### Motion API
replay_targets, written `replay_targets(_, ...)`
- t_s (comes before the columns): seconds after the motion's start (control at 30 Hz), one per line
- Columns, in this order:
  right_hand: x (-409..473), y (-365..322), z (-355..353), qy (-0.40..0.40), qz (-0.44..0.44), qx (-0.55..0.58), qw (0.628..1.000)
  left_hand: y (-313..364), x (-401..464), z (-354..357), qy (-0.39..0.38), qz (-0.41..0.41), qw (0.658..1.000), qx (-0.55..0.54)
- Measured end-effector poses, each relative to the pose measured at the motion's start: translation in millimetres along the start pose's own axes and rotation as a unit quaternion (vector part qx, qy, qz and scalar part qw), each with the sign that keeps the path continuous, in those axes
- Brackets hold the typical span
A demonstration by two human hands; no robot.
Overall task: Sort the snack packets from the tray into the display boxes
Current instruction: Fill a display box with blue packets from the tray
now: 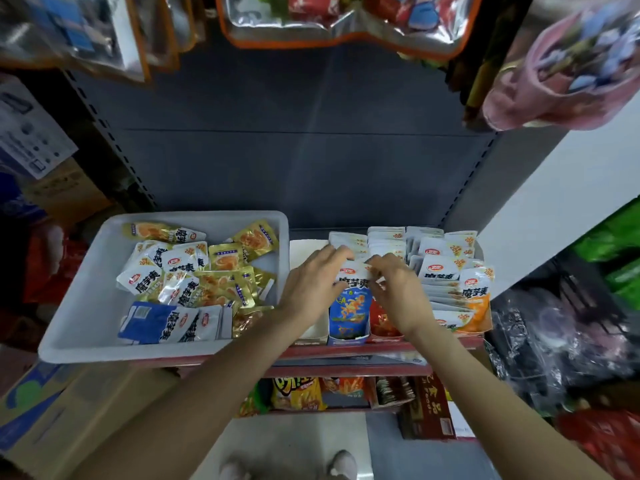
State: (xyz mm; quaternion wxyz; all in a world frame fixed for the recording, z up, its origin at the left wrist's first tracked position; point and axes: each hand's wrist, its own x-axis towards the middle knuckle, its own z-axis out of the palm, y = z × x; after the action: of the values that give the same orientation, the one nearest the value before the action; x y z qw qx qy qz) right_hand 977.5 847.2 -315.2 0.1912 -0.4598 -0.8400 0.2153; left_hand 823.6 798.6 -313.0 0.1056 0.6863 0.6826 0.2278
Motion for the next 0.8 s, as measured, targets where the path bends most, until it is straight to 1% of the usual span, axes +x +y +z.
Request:
replay_targets(0.1,0,1,10,-0.048,-0.005,-0.023,0.999,-5,-3,8,-0.024,0.020,0.999,0.044)
replay_targets(0.17,1,-2,15,-0.090,0.009,-0.056,0.994,-10,-4,12,-0.044,0.005,0.997,0.058)
replay_targets(0.2,3,-3,17,-0.097,0.016,-0.069,0.993,-13,-4,12,-0.045,-0.003,0.997,0.056)
replay_targets(0.23,4,-5,18,-0.093,0.021,-0.077,0.992,-16,-4,12,-0.041,-0.005,0.998,0.052)
replay_targets(0.3,6,-10,21,-0.060,0.020,-0.095,0.994,-22,-4,7,-0.045,0.007,0.998,0.036)
replay_targets(0.37,9,-19,24,-0.021,-0.004,-0.116,0.993,-31,-8,-1,-0.039,0.014,0.999,0.012)
replay_targets(0.4,11,-27,27,-0.009,-0.024,-0.122,0.992,-37,-12,-5,-0.024,0.006,1.000,0.002)
replay_targets(0.47,14,-46,35,0.001,-0.069,-0.137,0.988,-57,-22,-16,0.014,-0.036,0.999,-0.015)
replay_targets(0.53,18,-69,44,-0.003,-0.132,-0.146,0.980,-82,-34,-26,0.036,-0.089,0.995,0.002)
replay_targets(0.57,21,-82,51,-0.028,-0.155,-0.131,0.979,-96,-40,-32,0.030,-0.119,0.992,0.019)
replay_targets(0.63,25,-106,68,-0.104,-0.166,-0.093,0.976,-123,-54,-43,-0.006,-0.176,0.983,0.060)
replay_targets(0.73,34,-131,106,-0.227,-0.125,-0.076,0.963,-161,-72,-59,-0.120,-0.263,0.952,0.106)
replay_targets(0.8,39,-145,133,-0.298,-0.101,-0.051,0.948,-183,-81,-67,-0.193,-0.315,0.926,0.080)
